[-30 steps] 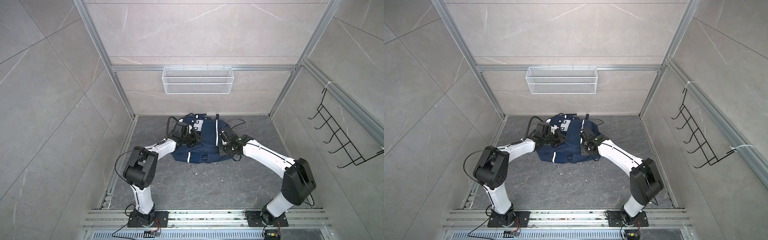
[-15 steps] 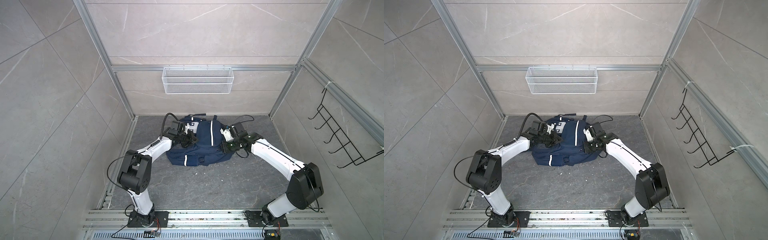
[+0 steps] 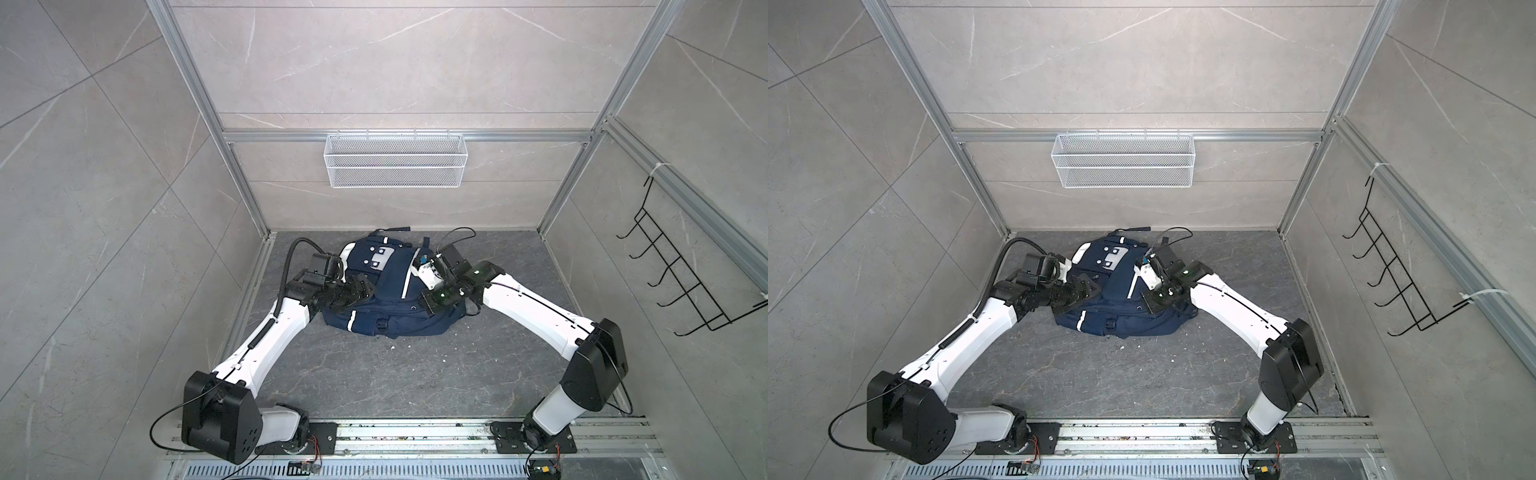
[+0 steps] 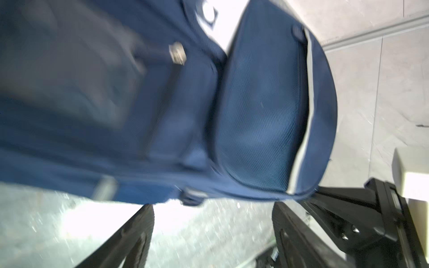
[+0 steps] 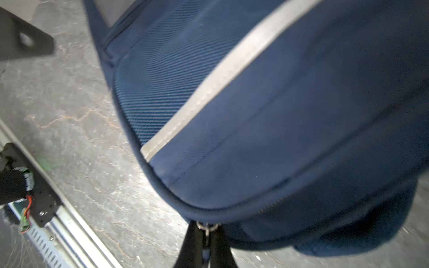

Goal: Pack books, pencil case, and school supplies into a backpack
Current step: Zip the student bag at the center of the table.

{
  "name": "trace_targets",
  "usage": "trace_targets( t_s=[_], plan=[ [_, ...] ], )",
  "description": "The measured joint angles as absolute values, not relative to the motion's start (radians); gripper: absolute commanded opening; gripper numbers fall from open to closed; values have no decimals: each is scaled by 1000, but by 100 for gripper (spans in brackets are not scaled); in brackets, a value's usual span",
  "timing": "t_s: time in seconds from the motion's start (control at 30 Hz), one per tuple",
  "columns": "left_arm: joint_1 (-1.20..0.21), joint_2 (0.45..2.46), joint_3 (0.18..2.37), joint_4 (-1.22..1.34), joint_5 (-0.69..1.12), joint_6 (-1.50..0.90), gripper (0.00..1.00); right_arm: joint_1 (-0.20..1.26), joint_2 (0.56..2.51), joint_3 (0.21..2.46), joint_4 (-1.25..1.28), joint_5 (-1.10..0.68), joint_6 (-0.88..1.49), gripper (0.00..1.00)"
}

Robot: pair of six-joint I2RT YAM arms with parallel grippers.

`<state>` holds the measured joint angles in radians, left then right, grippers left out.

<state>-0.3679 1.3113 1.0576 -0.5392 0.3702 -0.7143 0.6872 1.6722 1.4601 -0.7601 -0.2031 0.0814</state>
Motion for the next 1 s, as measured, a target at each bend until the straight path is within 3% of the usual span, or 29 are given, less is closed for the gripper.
trace_targets(
  t_s=[0.13, 0.23, 0.3, 0.5, 0.8, 1.0],
  plan=[
    [-419, 1312, 997, -507, 400, -797, 77, 781, 1733, 1522, -759, -237, 81, 0],
    [-426, 1314, 954, -464, 416, -855, 68, 837, 1769, 1543, -756, -247, 86, 0],
    [-418, 1319, 946, -464, 420, -874, 55, 852, 1782, 1545, -749, -259, 102, 0],
    [-411, 1323, 942, -434, 426, -940, 0, 855, 1794, 1545, -728, -277, 154, 0],
    [-355, 1322, 942, -421, 467, -923, 0, 849, 1783, 1524, -707, -231, 168, 0],
    [-324, 1323, 953, -458, 499, -841, 0, 731, 1710, 1459, -711, -207, 154, 0]
  ],
)
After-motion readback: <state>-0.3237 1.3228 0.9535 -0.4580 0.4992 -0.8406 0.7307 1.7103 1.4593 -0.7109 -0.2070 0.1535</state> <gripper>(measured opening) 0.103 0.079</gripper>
